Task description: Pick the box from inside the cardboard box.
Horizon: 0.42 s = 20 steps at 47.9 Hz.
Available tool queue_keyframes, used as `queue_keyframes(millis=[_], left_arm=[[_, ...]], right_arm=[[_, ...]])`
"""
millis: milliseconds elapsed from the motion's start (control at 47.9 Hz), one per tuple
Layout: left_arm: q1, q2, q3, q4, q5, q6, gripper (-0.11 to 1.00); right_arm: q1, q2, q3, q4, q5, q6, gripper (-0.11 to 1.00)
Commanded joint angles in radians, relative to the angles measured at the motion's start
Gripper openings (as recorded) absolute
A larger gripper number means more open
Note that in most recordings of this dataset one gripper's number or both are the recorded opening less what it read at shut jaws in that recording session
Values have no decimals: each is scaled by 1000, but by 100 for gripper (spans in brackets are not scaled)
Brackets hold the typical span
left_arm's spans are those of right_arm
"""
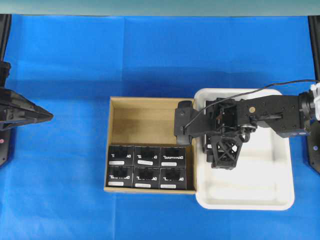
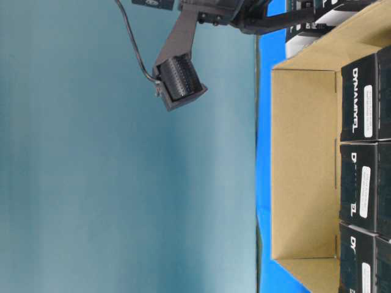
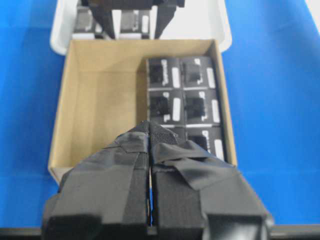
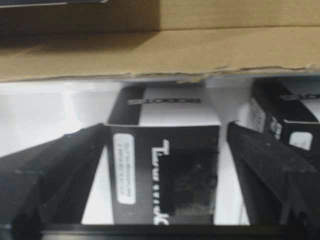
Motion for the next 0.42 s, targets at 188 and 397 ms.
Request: queue_keyframes(millis=[188, 397], left_arm=[[2, 6, -18, 3, -6, 3, -5], [2, 3, -18, 3, -2, 8, -5]], right_arm=[[-15, -83, -71, 5, 97, -6, 95], [-32, -202, -103, 5, 129, 5, 95]])
